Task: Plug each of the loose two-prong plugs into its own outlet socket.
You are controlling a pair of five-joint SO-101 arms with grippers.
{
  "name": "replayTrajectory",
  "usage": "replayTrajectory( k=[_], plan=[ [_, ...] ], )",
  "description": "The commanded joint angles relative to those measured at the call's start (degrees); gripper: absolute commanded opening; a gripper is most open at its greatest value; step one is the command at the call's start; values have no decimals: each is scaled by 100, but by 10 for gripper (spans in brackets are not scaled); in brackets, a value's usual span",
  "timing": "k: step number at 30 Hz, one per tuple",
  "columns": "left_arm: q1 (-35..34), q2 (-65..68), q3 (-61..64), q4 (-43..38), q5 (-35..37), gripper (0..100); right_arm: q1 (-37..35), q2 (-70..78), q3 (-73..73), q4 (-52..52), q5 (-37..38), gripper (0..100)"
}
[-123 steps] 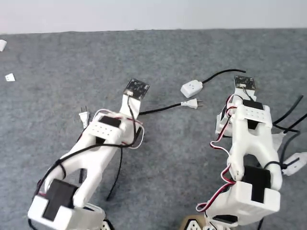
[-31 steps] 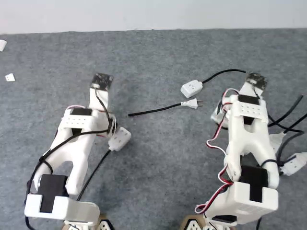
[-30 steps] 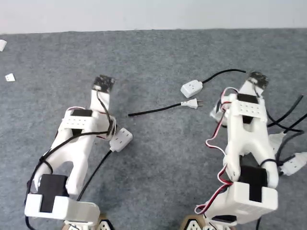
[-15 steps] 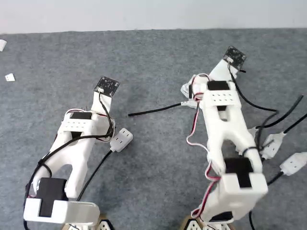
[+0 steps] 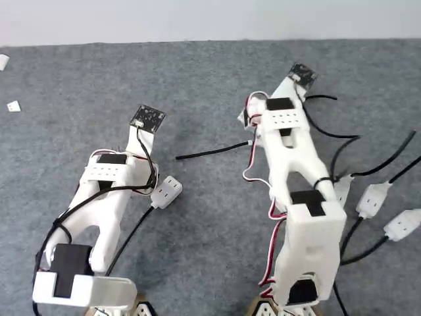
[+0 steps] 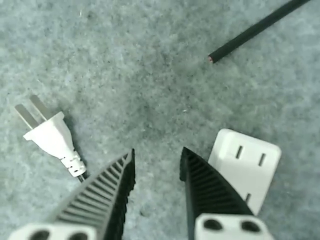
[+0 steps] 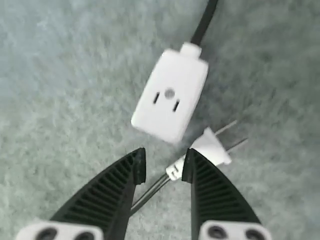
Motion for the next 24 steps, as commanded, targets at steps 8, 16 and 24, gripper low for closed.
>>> replayTrajectory(
  k=[8, 16, 24],
  plan=[
    [-35, -211, -57, -114, -44, 138, 180, -198, -897, 998, 3112, 122],
    [-35, -202, -57, -114, -44, 138, 330, -22, -1116, 1068, 8114, 122],
    [-35, -193, -57, -167, -53, 138, 119, 356, -1160, 1393, 10629, 121]
  ],
)
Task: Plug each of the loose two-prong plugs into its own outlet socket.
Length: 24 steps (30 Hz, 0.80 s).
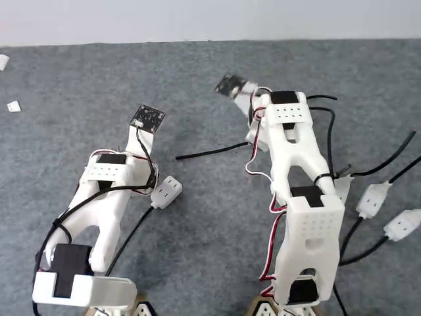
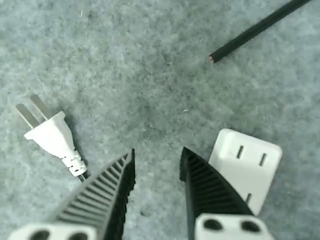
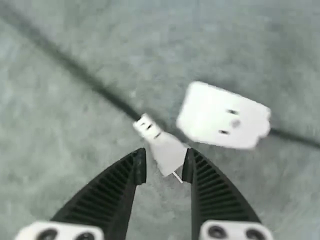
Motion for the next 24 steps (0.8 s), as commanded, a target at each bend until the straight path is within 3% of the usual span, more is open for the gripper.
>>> replayTrajectory(
  k=[1, 17, 24],
  plan=[
    [-26, -193, -48, -202, -53, 138, -92, -84, -316, 101, 765, 121],
    [-26, -185, -48, -229, -53, 138, -365, 303, -343, 268, 1960, 122],
    [-26, -185, -48, -229, -53, 138, -154, 813, -879, 259, 2040, 121]
  ],
)
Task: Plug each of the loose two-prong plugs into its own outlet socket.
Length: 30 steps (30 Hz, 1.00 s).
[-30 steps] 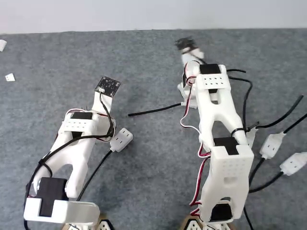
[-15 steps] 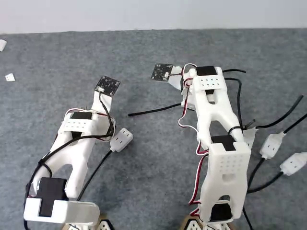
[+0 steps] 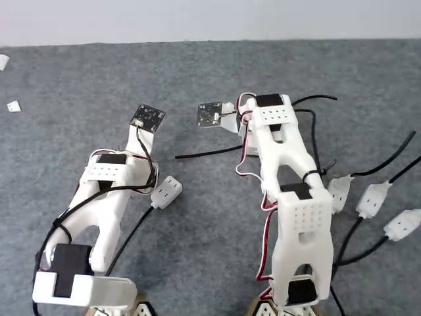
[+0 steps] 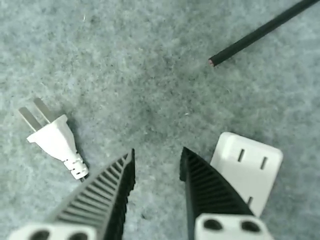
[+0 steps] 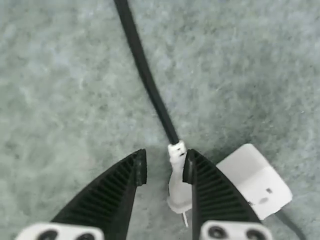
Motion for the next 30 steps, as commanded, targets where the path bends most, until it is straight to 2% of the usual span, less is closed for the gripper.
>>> replayTrajectory(
  k=[1, 10, 12, 14, 20, 25, 30],
  plan=[
    [-26, -185, -48, -149, -53, 138, 145, 127, -413, 75, 202, 121],
    [-26, -185, -48, -149, -53, 138, 268, 382, -730, 75, 369, 121],
    [-26, -185, -48, -149, -53, 138, 259, 382, -747, 57, 378, 86],
    [-26, -185, -48, -149, -53, 138, 251, 382, -826, 13, 378, 6],
    [-26, -185, -48, -149, -53, 138, 242, 295, -967, 242, 237, 9],
    [-26, -185, -48, -158, -26, 138, -13, -127, -1345, 1165, -1169, 9],
    [-26, -176, -48, -158, -18, 134, -127, -760, -1864, 1868, -3815, 8]
  ],
)
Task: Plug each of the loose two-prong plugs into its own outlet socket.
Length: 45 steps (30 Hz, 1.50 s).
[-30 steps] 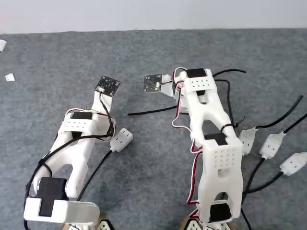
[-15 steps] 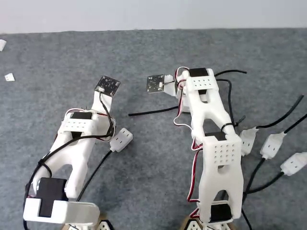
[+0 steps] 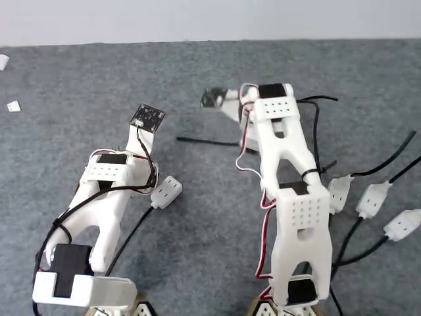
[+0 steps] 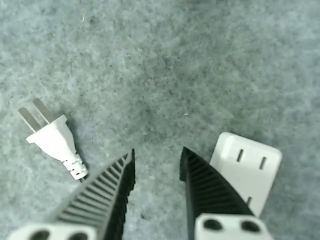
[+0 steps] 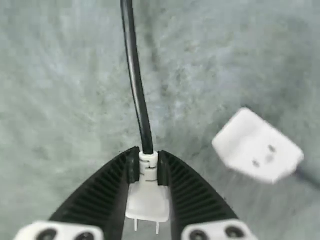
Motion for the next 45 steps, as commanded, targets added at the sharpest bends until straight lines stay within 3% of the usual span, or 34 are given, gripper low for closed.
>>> replayTrajectory(
  k=[1, 5, 11, 17, 24, 28, 34, 45],
  plan=[
    [-35, -176, -48, -158, -18, 134, -22, -892, -651, 453, -2259, 8],
    [-35, -176, -40, -149, -18, 133, 136, -1367, -712, 936, -4431, 8],
    [18, -844, 593, -510, -141, 137, 163, -1420, -466, 1253, -5319, 8],
    [299, -1802, 1481, -923, -440, 138, 215, -1429, 396, 690, -5468, 8],
    [290, -905, 664, -387, -413, 138, 224, -1868, 1310, 497, -5433, 9],
    [334, -571, 321, -114, -448, 138, 286, -2316, 2110, -171, -5424, 9],
    [290, -1292, 356, -97, -404, 139, 295, -2826, 3068, -1086, -5257, 9],
    [1055, -2453, 1692, -26, -826, 224, 286, -2879, 3165, -1165, -5222, 9]
  ],
)
